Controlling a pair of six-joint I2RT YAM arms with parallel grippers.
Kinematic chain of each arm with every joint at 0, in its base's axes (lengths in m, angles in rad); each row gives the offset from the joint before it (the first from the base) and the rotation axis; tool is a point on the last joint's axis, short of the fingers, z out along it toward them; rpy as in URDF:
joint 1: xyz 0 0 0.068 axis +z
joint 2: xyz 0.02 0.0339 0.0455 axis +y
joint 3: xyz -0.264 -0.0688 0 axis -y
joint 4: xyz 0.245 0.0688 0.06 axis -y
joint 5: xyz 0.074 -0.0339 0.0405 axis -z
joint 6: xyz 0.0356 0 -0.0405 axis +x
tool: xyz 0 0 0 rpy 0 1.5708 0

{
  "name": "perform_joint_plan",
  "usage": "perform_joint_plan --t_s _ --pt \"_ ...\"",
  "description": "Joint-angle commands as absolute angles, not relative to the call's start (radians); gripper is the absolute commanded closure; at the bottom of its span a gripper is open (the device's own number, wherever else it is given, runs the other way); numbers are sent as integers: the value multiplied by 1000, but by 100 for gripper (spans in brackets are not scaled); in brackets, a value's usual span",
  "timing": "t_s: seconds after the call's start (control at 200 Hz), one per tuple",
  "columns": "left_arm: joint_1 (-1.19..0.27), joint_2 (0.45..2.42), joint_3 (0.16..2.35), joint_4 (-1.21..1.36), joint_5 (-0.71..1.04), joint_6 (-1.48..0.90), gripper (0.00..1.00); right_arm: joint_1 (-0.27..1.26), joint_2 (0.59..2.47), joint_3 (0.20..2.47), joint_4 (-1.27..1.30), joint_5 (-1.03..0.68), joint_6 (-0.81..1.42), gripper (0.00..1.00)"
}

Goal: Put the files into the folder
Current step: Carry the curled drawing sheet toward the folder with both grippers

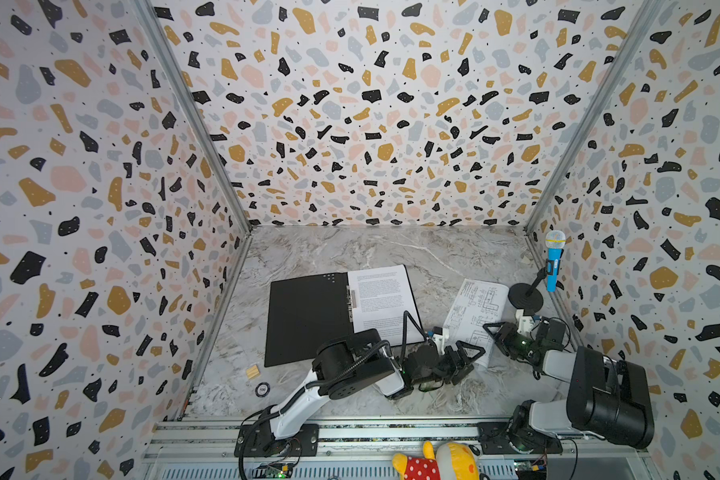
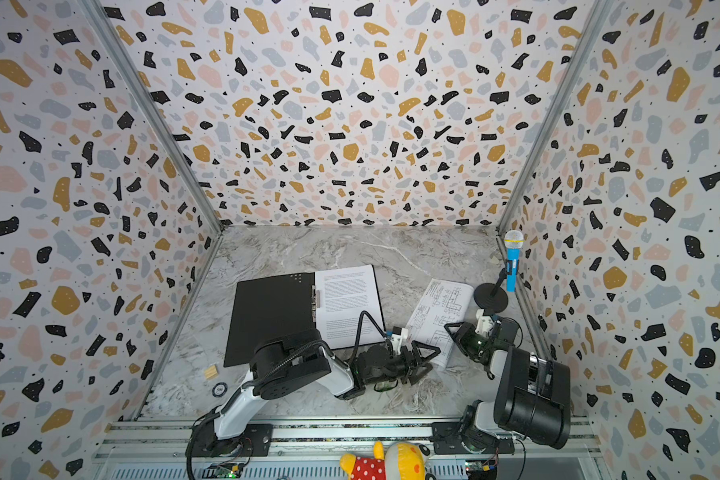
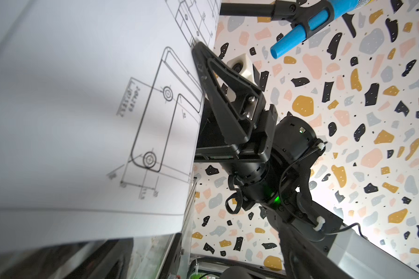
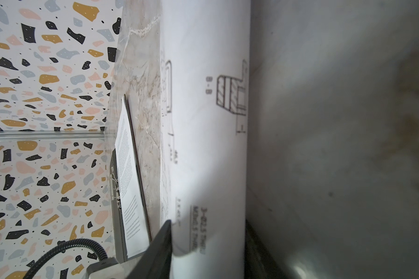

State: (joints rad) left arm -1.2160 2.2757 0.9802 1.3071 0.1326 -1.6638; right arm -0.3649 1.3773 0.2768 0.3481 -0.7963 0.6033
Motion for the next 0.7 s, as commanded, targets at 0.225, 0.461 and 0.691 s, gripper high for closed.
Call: perform_joint_plan --t_s 0.225,0.461,0.691 --pt "-1233 2336 982 1409 40 -1784 17 -368 1355 255 328 -775 615 54" --pt "-1238 2345 973 1431 -12 -1810 42 -368 1324 246 323 -763 619 54" --pt "-1239 2363 976 1475 -14 -1822 57 -372 1306 258 291 -758 600 53"
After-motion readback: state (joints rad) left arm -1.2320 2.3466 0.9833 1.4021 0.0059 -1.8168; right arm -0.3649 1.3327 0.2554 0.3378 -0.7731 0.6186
